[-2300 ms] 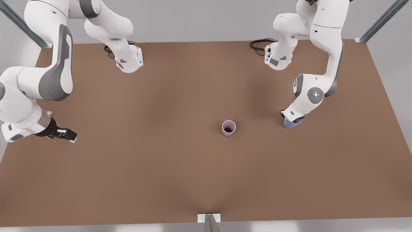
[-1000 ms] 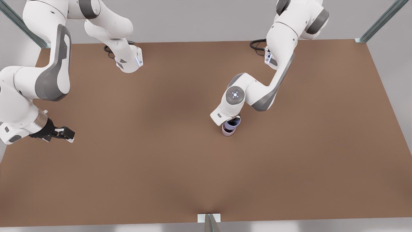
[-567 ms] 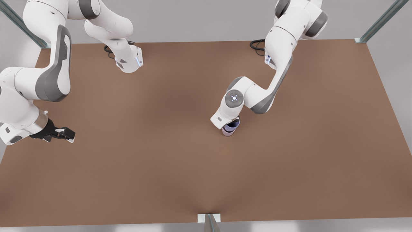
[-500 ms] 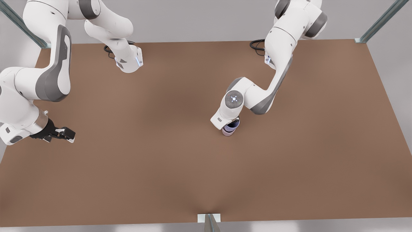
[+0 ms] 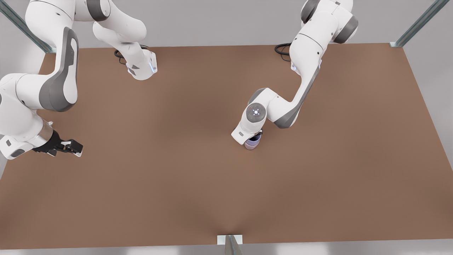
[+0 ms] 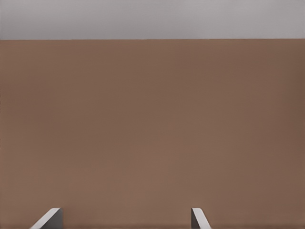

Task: Stack the cups, with the pink cup at the bottom and the purple cup at the top

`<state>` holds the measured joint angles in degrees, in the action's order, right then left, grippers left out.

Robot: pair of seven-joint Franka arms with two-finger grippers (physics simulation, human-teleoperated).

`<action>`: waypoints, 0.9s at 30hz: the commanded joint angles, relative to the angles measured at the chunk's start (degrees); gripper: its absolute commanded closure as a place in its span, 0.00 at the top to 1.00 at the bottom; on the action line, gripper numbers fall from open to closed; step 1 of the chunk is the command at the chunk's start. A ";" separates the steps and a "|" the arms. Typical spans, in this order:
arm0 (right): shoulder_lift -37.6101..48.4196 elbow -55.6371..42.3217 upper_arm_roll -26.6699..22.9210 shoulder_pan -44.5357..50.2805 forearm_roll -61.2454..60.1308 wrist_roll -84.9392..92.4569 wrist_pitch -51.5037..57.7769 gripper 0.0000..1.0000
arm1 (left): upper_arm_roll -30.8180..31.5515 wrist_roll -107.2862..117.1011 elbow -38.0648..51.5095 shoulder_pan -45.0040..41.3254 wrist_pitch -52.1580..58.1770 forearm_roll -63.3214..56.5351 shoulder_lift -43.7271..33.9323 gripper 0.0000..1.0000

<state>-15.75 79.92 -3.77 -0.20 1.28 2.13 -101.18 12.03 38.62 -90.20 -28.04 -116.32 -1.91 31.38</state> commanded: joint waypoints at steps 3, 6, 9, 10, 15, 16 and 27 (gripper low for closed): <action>0.02 -0.03 -0.01 0.03 -0.05 0.34 0.02 1.00 | 0.01 1.20 0.12 0.00 0.04 -0.11 -0.18 0.56; 0.02 -0.03 -0.01 0.03 0.04 0.34 0.02 1.00 | 0.01 1.46 0.20 0.00 0.30 -0.11 -0.71 1.00; 0.02 -0.03 -0.01 0.03 0.04 0.34 0.02 1.00 | -2.18 -0.29 2.14 0.18 5.66 -1.69 -3.34 1.00; 0.02 -0.03 -0.01 -0.06 0.04 0.34 0.02 1.00 | -5.34 -7.05 3.10 0.18 9.43 -1.61 -5.01 1.00; 0.11 -0.03 -0.01 -0.06 0.04 0.34 0.11 1.00 | -17.03 -27.97 7.15 0.62 19.64 -0.64 -7.12 1.00; 0.11 -0.03 -0.01 -0.15 0.04 0.33 0.11 1.00 | -19.23 -31.32 7.15 0.70 20.16 -0.55 -8.27 1.00; 0.02 -0.03 -0.01 -0.15 0.04 0.25 0.02 1.00 | -6.49 -45.91 11.19 23.11 24.30 -1.17 -18.37 1.00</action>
<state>-15.79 79.92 -3.77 -0.36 1.34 2.30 -101.18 3.91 16.31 -79.46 -6.43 -93.92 -2.85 13.15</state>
